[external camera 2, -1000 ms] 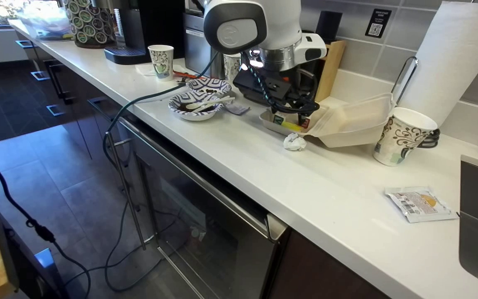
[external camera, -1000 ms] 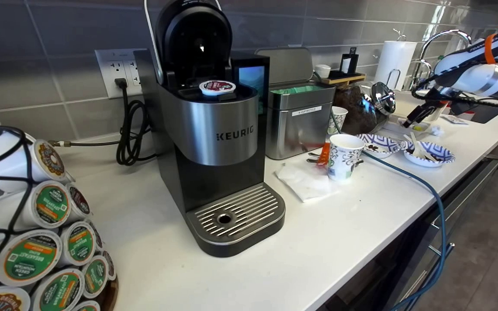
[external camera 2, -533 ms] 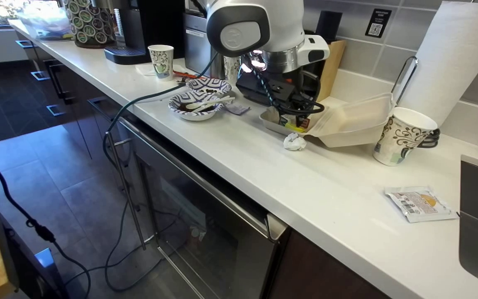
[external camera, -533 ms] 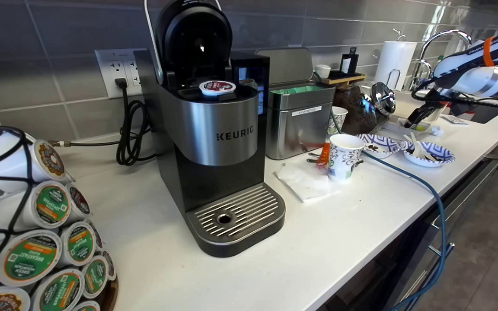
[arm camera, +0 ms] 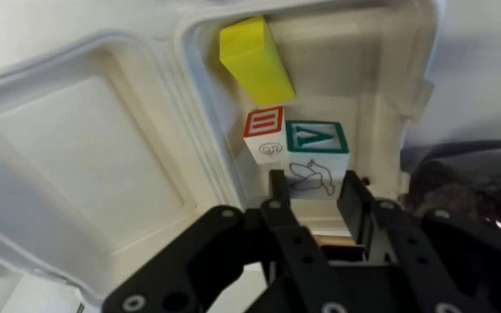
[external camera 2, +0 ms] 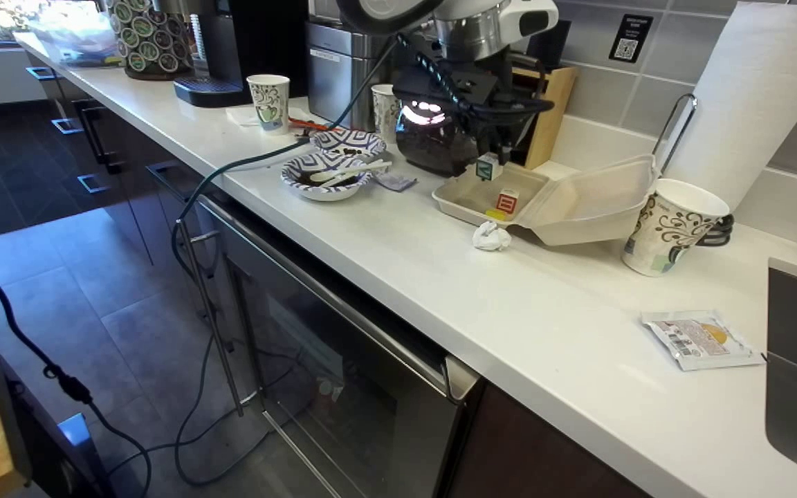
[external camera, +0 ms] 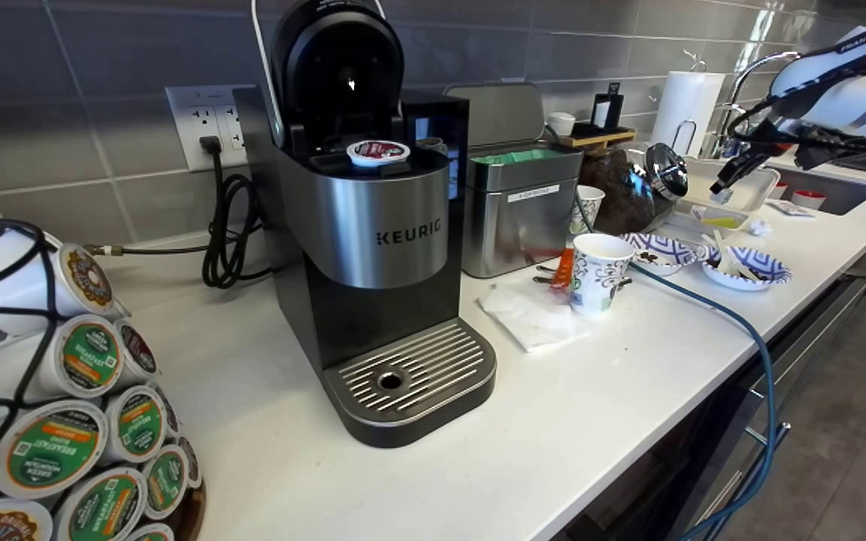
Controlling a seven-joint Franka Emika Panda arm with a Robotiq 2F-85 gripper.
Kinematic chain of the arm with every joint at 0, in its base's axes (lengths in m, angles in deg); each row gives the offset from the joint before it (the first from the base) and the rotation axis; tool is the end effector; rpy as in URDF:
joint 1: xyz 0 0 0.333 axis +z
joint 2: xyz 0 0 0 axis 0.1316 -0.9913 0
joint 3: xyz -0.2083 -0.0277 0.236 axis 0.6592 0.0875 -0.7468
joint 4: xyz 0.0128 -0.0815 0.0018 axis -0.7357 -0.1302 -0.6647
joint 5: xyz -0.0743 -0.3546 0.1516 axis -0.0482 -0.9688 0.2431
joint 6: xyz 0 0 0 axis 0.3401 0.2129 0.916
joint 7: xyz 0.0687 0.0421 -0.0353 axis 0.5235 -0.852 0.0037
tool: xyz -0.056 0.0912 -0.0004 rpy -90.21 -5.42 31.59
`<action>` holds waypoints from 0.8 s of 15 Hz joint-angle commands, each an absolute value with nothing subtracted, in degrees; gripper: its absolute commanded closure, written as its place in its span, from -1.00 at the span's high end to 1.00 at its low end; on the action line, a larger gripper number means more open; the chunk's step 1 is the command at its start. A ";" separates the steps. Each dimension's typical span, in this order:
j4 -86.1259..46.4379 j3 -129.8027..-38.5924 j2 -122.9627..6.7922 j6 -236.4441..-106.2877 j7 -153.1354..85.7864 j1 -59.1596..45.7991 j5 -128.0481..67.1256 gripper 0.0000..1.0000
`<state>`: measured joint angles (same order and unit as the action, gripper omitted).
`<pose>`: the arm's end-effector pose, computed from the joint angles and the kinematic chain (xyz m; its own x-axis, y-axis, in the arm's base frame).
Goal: Remove the cubes from the tray
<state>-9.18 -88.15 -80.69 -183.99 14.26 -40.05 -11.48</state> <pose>0.6395 -0.4127 0.3433 0.8848 0.0179 0.4656 -0.0393 -0.9928 0.1130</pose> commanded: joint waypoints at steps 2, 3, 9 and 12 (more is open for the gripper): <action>-20.67 -87.21 -70.66 -183.19 12.52 -40.05 -11.68 -0.82; -23.34 -86.75 -68.76 -183.53 11.82 -39.71 -11.61 -0.82; -40.75 -85.01 -61.39 -196.20 1.99 -37.09 -7.44 -0.82; -47.75 -85.35 -61.31 -207.51 -2.37 -37.75 -4.66 -0.82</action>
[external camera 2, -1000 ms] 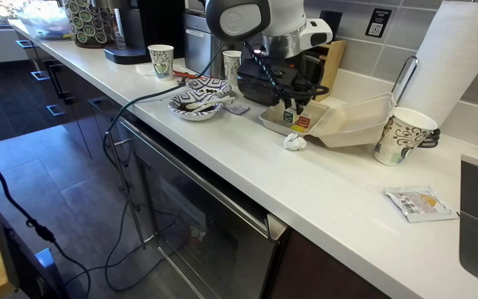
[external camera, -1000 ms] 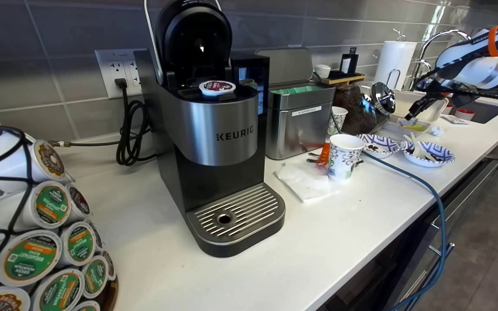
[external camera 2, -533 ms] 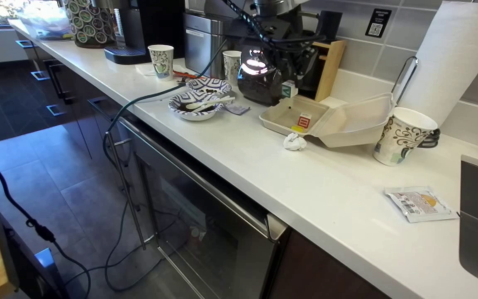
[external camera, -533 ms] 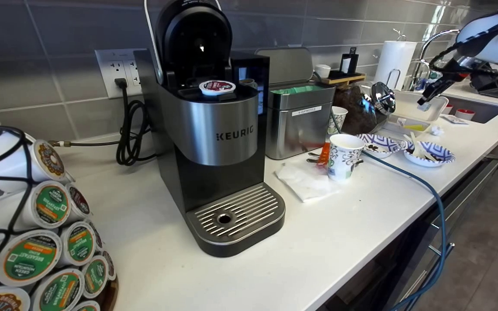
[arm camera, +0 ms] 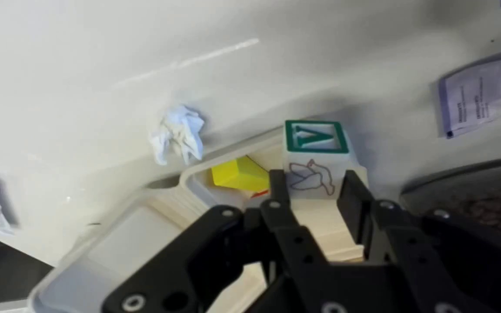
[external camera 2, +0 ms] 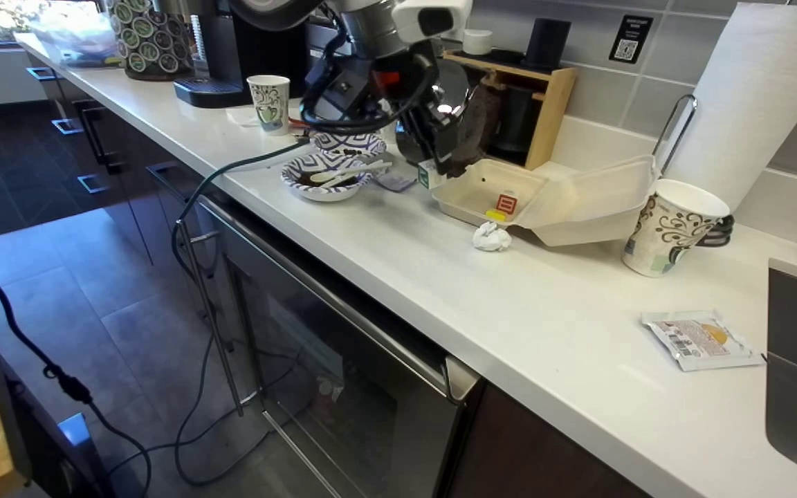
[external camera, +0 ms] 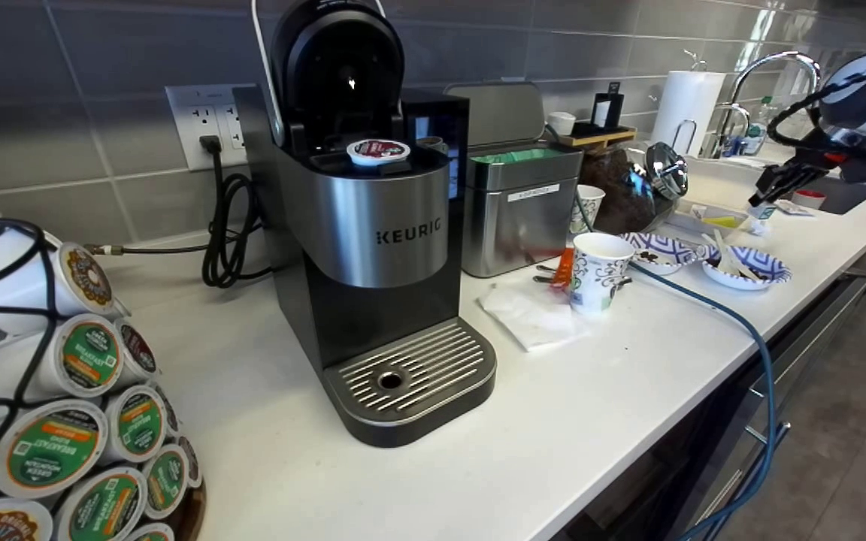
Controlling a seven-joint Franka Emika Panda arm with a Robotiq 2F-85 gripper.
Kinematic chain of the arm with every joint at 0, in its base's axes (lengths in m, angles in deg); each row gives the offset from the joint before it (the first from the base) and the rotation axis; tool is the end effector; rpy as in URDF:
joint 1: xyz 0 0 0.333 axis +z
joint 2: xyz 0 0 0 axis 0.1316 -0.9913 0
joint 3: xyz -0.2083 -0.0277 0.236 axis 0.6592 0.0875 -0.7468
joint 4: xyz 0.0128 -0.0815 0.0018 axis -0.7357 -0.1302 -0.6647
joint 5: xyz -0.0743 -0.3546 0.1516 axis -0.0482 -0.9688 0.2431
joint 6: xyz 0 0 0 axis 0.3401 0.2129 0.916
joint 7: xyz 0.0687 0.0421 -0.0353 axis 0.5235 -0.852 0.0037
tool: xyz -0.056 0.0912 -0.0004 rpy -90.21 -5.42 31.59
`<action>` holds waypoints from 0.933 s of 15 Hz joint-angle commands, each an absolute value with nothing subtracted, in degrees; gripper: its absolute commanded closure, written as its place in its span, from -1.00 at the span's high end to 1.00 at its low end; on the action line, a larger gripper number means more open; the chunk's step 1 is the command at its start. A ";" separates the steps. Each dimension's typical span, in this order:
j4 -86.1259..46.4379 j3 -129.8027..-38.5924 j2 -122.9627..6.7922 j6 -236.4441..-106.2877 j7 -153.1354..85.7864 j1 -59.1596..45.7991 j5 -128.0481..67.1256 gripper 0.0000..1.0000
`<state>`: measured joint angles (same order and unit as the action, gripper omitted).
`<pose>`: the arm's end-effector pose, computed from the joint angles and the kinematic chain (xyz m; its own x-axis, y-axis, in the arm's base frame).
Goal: Remove the cubes from the tray
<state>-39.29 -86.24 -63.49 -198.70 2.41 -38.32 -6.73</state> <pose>0.5419 -0.3671 0.3350 0.8220 -0.2795 0.4961 -0.3308 -0.9435 0.0166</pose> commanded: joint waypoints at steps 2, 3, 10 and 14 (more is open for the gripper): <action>-51.23 -84.11 -61.93 -212.26 -5.90 -37.09 -2.67 -0.82; -52.21 -83.81 -62.64 -214.24 -7.39 -37.16 -1.51 -0.82; -53.31 -89.96 -61.40 -220.92 -9.07 -42.96 6.81 0.46; -52.51 -98.31 -57.37 -223.55 -7.44 -48.18 7.03 1.00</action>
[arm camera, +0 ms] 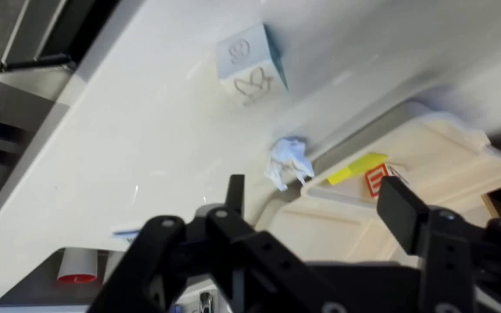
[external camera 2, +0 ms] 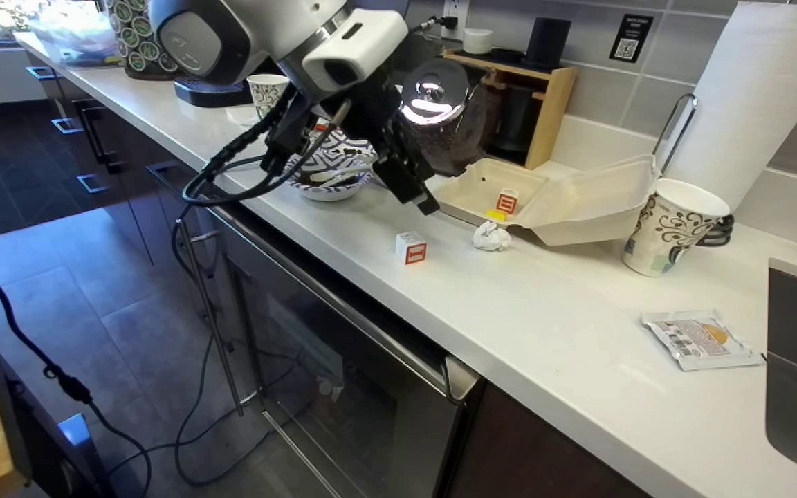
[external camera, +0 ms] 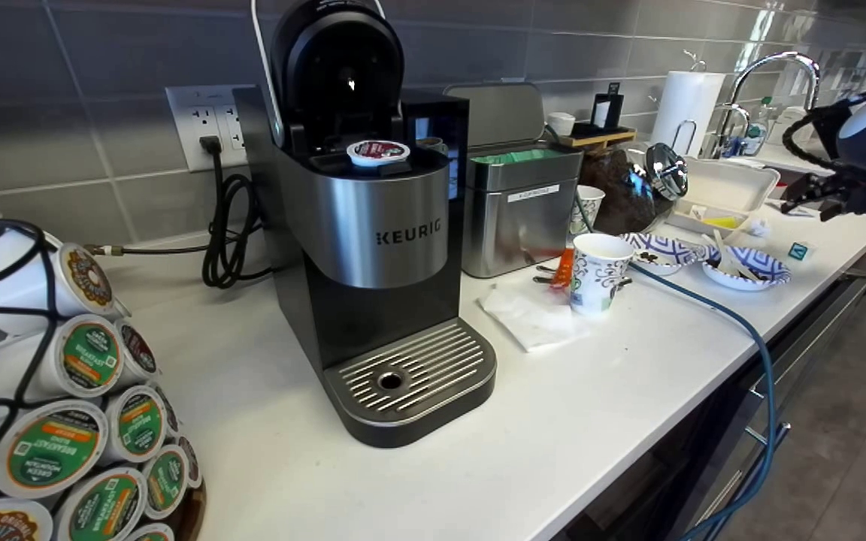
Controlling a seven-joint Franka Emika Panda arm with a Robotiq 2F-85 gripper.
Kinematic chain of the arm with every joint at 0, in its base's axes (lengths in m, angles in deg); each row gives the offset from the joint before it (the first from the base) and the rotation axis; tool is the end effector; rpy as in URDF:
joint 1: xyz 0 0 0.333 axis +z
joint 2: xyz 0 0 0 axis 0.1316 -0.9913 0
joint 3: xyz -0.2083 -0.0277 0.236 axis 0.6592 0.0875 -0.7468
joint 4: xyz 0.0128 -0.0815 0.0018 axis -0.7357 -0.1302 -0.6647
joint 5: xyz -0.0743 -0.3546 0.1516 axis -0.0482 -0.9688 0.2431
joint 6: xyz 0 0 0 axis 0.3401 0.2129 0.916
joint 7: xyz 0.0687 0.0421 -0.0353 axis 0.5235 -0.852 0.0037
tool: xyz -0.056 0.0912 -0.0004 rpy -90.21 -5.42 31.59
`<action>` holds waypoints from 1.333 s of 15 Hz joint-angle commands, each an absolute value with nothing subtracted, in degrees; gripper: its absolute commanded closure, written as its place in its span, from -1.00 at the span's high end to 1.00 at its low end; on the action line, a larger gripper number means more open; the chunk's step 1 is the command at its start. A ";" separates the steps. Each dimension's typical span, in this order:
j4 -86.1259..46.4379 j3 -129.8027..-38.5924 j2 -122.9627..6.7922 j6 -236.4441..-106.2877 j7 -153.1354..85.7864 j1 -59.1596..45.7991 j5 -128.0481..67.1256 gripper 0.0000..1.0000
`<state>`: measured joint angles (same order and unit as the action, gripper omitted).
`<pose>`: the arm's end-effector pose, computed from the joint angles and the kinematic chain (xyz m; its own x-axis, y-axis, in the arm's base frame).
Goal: Remove the cubes from the tray
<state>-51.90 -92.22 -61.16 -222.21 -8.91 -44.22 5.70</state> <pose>0.4749 -0.3695 0.3089 0.4863 -0.5979 0.6372 -0.6968 -0.7054 -0.1302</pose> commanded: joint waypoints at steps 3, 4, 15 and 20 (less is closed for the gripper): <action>-50.06 -101.98 -56.51 -222.06 -5.00 -50.24 4.25 1.00; -47.98 -103.71 -57.41 -219.31 -3.68 -51.75 3.63 1.00; -28.83 -109.73 -67.25 -194.77 -0.60 -61.14 7.82 1.00; -25.36 -109.82 -69.04 -194.39 -4.38 -59.61 10.11 1.00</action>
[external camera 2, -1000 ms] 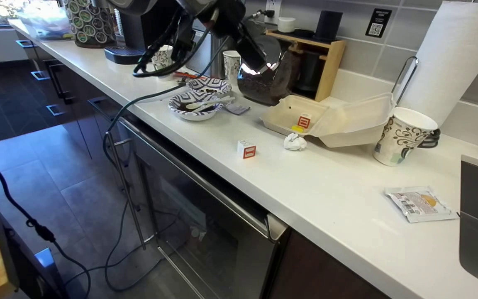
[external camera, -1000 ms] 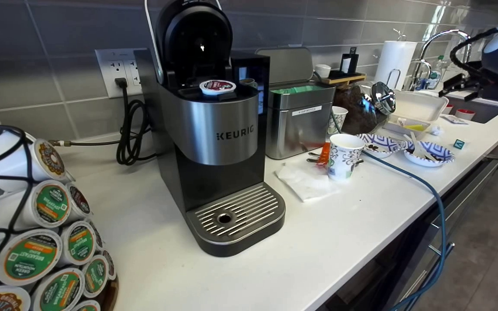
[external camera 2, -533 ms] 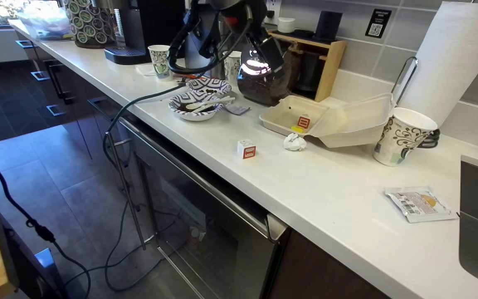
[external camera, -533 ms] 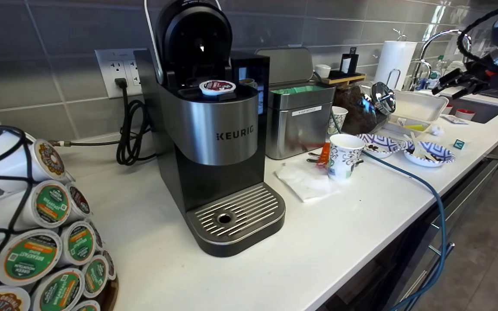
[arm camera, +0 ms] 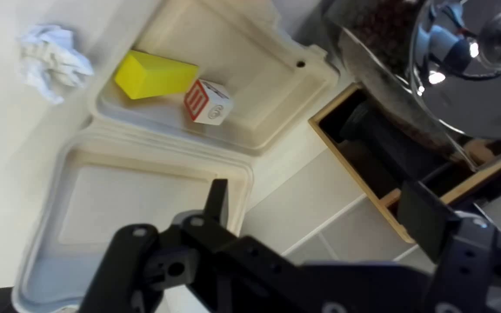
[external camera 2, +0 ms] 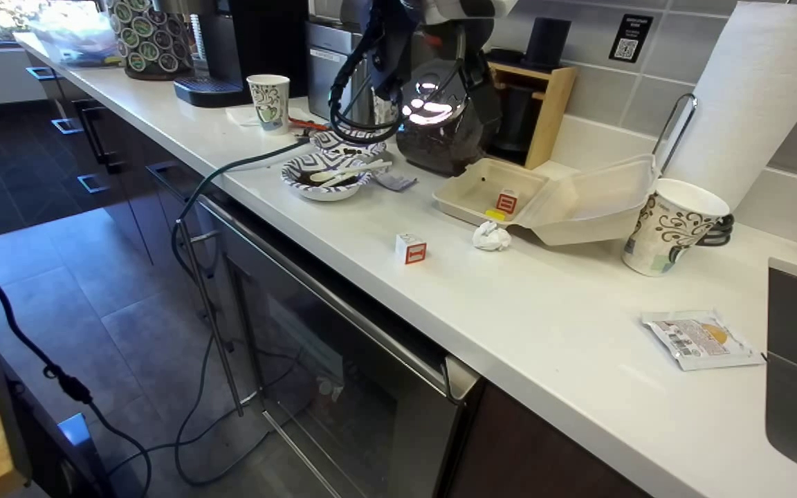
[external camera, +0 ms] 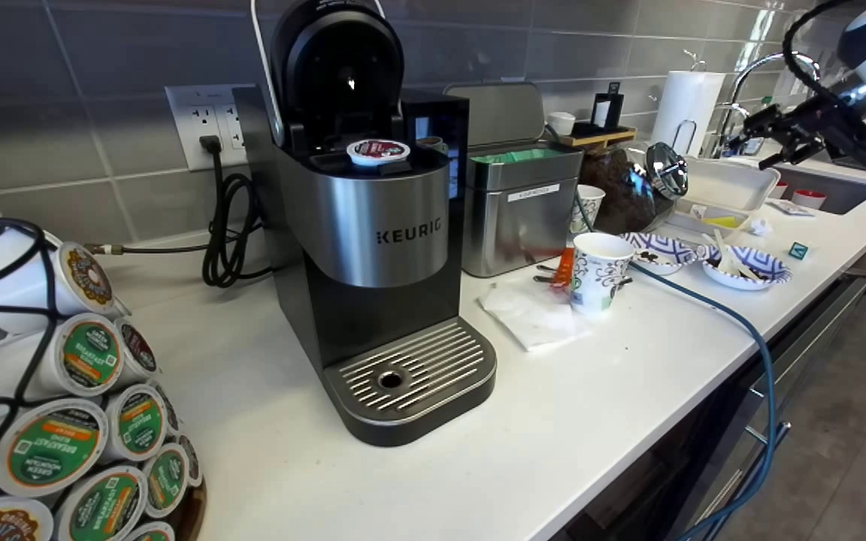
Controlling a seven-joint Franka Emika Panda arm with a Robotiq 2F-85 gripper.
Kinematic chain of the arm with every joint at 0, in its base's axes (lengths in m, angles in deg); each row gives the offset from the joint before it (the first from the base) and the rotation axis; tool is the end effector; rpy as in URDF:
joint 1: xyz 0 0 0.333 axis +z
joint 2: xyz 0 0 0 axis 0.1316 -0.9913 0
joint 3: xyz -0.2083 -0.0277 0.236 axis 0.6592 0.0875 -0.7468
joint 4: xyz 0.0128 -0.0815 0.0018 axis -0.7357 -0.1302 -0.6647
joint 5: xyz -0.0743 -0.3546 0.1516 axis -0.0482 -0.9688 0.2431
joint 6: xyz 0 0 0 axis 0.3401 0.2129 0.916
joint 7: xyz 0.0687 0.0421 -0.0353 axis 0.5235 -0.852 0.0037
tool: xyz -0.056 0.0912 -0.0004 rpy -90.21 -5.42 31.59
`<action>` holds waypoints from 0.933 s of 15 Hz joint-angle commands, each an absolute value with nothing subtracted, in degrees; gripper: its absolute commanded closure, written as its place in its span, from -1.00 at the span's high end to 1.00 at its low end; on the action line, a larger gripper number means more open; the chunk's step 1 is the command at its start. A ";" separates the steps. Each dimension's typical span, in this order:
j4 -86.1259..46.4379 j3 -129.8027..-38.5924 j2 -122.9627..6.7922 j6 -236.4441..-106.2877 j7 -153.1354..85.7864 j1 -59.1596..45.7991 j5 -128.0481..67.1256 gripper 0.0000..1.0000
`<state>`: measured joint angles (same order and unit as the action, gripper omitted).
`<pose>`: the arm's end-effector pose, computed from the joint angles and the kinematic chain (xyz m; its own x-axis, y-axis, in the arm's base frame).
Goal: Remove the cubes from the tray
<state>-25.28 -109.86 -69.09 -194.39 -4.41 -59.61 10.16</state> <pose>0.5754 -0.4087 0.3860 0.5223 -0.6645 0.5345 -0.4851 -0.7470 -0.4546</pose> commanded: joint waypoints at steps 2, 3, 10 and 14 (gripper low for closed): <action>-24.28 -110.13 -69.82 -194.40 -4.46 -59.36 10.22 1.00; -24.31 -110.05 -69.78 -194.40 -4.42 -59.40 10.22 1.00; -19.81 -81.28 -74.68 -197.71 -33.08 -35.62 -7.38 1.00; -7.40 -65.06 -81.71 -181.78 -49.70 -23.03 -15.09 1.00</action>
<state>-18.26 -74.39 -75.38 -193.07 -38.45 -30.43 -10.32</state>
